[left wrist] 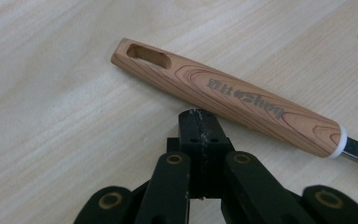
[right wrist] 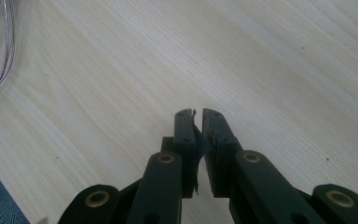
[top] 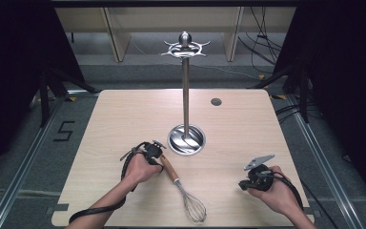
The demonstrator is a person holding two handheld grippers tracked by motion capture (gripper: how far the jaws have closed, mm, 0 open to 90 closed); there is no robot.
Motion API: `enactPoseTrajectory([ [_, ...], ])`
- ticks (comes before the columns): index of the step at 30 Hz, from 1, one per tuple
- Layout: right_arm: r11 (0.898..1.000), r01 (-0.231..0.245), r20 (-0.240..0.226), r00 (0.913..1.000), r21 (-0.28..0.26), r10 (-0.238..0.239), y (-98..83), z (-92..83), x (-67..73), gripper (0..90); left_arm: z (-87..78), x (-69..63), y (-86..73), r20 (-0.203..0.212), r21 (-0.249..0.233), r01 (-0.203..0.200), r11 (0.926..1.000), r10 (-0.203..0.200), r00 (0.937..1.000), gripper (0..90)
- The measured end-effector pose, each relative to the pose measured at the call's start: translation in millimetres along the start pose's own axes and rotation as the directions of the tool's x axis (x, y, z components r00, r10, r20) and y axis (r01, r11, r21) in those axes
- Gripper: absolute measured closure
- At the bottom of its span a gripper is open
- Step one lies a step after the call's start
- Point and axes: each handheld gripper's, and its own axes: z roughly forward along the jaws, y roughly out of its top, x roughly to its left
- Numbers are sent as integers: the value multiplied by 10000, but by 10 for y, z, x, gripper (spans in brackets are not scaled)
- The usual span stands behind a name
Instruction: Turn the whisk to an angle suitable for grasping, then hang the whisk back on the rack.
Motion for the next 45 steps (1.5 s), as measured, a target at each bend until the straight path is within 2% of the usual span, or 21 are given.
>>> enactPoseTrajectory([
  [3, 9994, -331, -51, 9994, 100, 331, -7, -12, 8, 848, 27, -28, 43, -59, -194, 148, 9997, -149, 9999, 890],
  [5, 9999, -135, -2, 9999, -33, 135, -9, -8, -13, 847, 46, -64, 73, 26, -292, 401, 9988, -401, 9992, 890],
  [7, 9998, -197, -54, 9998, -72, 197, -28, -15, -37, 840, 21, -64, 106, -47, -378, 216, 9991, -218, 9998, 880],
  [11, 9991, -359, -93, 9993, -215, 357, -33, -20, -69, 812, -120, -133, 109, -58, -971, 683, 9929, -692, 9976, 782],
  [13, 9990, -354, -68, 9994, -274, 352, -28, -14, -82, 804, -150, -147, 100, -23, -1159, 931, 9889, -940, 9956, 674],
  [14, 9977, -660, -92, 9978, -159, 659, -28, -13, -75, 781, -190, -162, 90, 56, -1391, 1371, 9807, -1377, 9905, 592],
  [15, 9977, -660, -92, 9978, -159, 659, -28, -13, -75, 781, -190, -162, 90, 56, -1391, 1371, 9807, -1377, 9905, 548],
  [17, 9978, -637, -241, 9977, -187, 633, -40, -14, -87, 764, -202, -215, 90, 188, -1552, 2018, 9671, -2013, 9793, 480],
  [21, 9960, -655, -160, 9978, -614, 647, -1, -7, -93, 736, -183, -311, 114, -18, -1401, 2222, 9649, -2247, 9744, 363],
  [22, 9966, -626, -91, 9980, -543, 622, 21, -24, -89, 731, -176, -333, 115, -64, -1320, 2466, 9601, -2496, 9683, 346],
  [23, 9962, -761, -150, 9970, -423, 755, 32, -37, -76, 726, -176, -333, 115, -64, -1320, 2466, 9601, -2496, 9683, 336],
  [24, 9930, -792, -201, 9968, -872, 777, 31, 3, -70, 722, -149, -362, 114, -26, -1225, 2909, 9489, -2934, 9560, 329],
  [25, 9959, -782, -184, 9968, -448, 775, 48, -21, -69, 719, -93, -384, 116, -112, -1157, 3124, 9429, -3157, 9488, 324],
  [29, 9978, -494, -244, 9985, -434, 484, 56, 6, -90, 711, -3, -402, 137, -272, -806, 3018, 9500, -3047, 9521, 317],
  [30, 9973, -677, -334, 9972, -300, 667, 55, 4, -80, 705, 45, -383, 171, -357, -701, 2730, 9594, -2759, 9605, 310],
  [35, 9975, -623, -352, 9975, -328, 611, 32, 14, -86, 697, 112, -391, 225, -410, -457, 2822, 9583, -2841, 9579, 339],
  [37, 9964, -843, -397, 9957, -116, 837, 3, -5, -68, 694, 125, -384, 244, -655, -250, 2646, 9640, -2657, 9618, 364],
  [40, 9970, -696, -286, 9972, -323, 687, -10, -22, -58, 693, 107, -366, 229, -726, 44, 2461, 9692, -2451, 9668, 443],
  [43, 9954, -935, -339, 9951, -206, 928, -2, -37, -26, 693, 81, -367, 183, -936, 125, 2542, 9671, -2520, 9632, 566],
  [44, 9971, -680, -315, 9973, -332, 670, 6, -24, -40, 693, 88, -307, 140, -933, -111, 2065, 9784, -2066, 9740, 566],
  [45, 9979, -605, -357, 9976, -237, 597, 14, -6, -37, 693, 59, -252, 97, -973, -40, 2057, 9786, -2051, 9739, 622],
])
